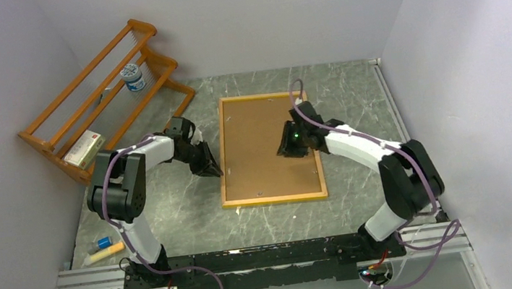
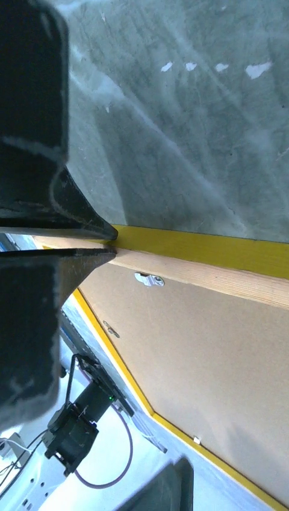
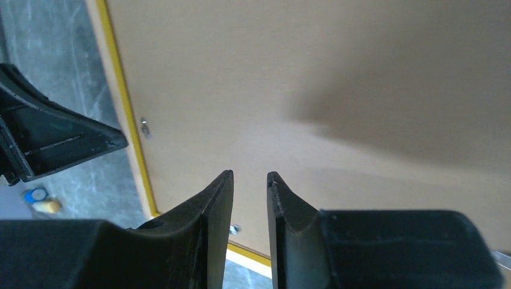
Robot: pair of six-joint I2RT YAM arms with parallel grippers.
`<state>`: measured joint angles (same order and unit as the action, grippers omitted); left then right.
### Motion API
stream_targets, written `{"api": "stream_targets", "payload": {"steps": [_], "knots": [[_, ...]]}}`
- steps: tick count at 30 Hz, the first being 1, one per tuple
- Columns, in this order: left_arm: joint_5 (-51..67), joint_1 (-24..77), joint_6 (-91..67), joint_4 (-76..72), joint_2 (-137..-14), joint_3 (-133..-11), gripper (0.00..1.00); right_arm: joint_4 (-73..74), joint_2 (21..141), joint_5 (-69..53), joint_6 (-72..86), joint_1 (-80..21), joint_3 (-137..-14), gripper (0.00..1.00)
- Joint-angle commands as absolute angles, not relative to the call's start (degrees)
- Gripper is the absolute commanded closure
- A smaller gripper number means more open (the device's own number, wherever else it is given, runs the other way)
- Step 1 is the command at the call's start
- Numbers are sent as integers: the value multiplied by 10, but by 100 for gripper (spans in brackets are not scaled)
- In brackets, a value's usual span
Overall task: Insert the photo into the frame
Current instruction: Install the photo frame at the center of the board.
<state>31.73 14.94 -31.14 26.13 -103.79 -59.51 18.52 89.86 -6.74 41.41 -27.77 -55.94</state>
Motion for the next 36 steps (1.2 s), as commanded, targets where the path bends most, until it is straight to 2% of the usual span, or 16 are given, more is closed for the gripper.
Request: {"api": "stream_targets", "payload": {"steps": [1, 5, 11, 14, 17, 21, 30, 36], "knots": [[348, 151, -318, 246, -1027, -571, 91, 72, 957, -130, 479, -326, -593, 70], [368, 154, -324, 232, -1032, -561, 97, 51, 1014, -145, 497, -361, -622, 70], [358, 159, -324, 235, -1039, -556, 97, 25, 1076, -165, 518, -387, -648, 73], [359, 160, -322, 236, -1040, -557, 93, 3, 1106, -188, 529, -394, -659, 74], [360, 162, -321, 237, -1044, -560, 85, -16, 1127, -202, 535, -400, -668, 75], [357, 165, -319, 241, -1048, -562, 82, -24, 1142, -212, 537, -404, -674, 75], [355, 169, -316, 245, -1055, -567, 91, -48, 1164, -249, 547, -411, -682, 76], [354, 173, -320, 243, -1060, -568, 93, -64, 1170, -254, 586, -412, -673, 76]]}}
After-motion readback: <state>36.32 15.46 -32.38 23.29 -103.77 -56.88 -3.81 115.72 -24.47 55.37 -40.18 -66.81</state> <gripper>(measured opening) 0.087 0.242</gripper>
